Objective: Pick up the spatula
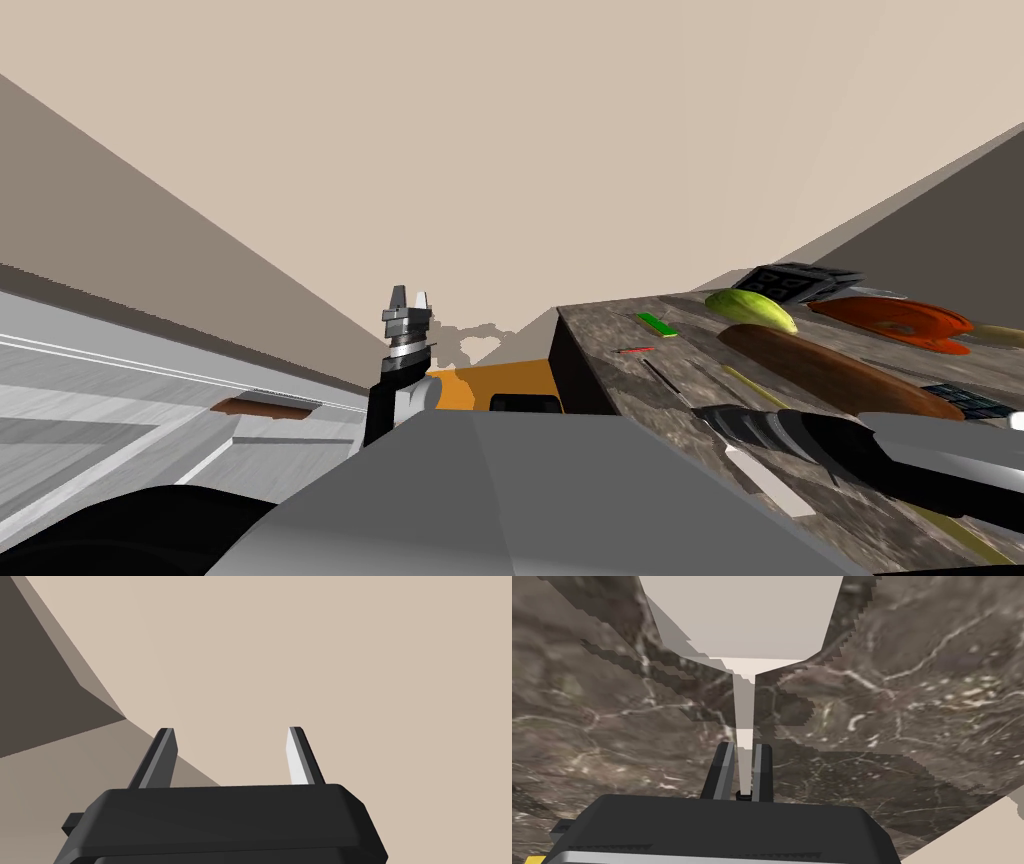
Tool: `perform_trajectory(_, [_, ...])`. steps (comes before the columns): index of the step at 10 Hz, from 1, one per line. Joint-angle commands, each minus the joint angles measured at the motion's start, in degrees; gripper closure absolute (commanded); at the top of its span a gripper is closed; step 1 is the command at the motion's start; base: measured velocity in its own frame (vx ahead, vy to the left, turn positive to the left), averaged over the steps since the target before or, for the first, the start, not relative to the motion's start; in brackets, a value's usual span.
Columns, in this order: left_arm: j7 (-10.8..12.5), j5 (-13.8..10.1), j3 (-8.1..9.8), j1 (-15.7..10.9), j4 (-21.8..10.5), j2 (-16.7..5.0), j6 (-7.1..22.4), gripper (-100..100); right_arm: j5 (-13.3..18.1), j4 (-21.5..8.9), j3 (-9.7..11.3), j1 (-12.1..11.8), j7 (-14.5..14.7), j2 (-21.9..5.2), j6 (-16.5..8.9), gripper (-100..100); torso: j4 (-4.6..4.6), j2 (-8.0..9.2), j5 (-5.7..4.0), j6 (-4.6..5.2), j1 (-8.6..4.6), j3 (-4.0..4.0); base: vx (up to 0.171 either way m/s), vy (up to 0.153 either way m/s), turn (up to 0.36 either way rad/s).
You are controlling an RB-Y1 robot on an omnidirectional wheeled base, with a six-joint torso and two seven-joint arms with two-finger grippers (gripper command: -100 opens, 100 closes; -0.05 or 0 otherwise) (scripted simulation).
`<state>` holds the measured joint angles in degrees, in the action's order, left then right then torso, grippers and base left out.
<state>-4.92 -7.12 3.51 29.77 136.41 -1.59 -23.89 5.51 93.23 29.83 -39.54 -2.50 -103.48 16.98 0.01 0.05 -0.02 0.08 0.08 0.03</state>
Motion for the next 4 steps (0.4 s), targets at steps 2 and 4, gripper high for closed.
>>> perform_trajectory(2, [0.0, 0.0, 0.0, 0.0, 0.0, 0.0, 0.0, 0, -1.1, 1.6, -0.6, 0.2, -1.3, -3.7, 0.7, 100, 0.02, 0.09, 0.01, 0.02, 0.0, 0.05, -0.046, -0.005, -0.095])
perform_trajectory(4, [0.0, 0.0, 0.0, 0.0, 0.0, 0.0, 0.0, 0, -1.6, 1.6, -1.0, -0.4, -0.4, -3.2, 0.4, 0, 0.01, 0.05, -0.03, -0.01, -0.01, 0.03, -0.009, -0.001, -0.004])
